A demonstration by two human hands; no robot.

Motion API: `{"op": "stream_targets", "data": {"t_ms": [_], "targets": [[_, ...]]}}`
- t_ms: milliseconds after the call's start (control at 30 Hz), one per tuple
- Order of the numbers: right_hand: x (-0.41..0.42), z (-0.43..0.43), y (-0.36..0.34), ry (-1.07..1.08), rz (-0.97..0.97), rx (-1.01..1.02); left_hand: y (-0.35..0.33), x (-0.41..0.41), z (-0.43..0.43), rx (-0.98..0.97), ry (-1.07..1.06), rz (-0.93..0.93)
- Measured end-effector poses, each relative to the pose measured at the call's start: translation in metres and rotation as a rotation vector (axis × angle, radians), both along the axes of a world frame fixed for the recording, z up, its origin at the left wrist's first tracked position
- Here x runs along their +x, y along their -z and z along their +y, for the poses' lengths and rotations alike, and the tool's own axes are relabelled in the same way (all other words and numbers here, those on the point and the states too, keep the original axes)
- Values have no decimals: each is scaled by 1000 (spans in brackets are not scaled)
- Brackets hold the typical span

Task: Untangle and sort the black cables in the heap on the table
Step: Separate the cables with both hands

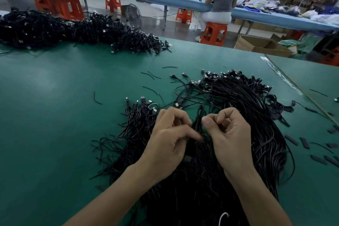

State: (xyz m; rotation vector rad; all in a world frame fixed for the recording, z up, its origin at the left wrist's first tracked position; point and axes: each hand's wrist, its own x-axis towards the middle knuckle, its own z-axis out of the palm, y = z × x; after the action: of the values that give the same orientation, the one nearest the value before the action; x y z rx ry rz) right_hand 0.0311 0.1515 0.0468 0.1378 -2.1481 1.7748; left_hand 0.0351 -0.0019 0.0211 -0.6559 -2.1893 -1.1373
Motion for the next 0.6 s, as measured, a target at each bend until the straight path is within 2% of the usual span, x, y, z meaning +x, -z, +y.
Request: {"op": "stream_targets", "data": {"t_ms": [67,233,300,433,500,600], "targets": [[1,2,-3,32,38,52,8,4,2,-81,45,-11],[7,-1,-7,-44,140,153,8,7,9,-26,80,-273],[8,-2,-7,-86,171,156,3,6,9,108,158,-429],[12,-3,-3,-221,121,113,-6,1,3,577,329,-804],[13,-2,-1,-249,89,146,-10,-1,0,632,373,-907],[11,-2,-1,-244,83,223,-13,0,1,600,393,-892]]}}
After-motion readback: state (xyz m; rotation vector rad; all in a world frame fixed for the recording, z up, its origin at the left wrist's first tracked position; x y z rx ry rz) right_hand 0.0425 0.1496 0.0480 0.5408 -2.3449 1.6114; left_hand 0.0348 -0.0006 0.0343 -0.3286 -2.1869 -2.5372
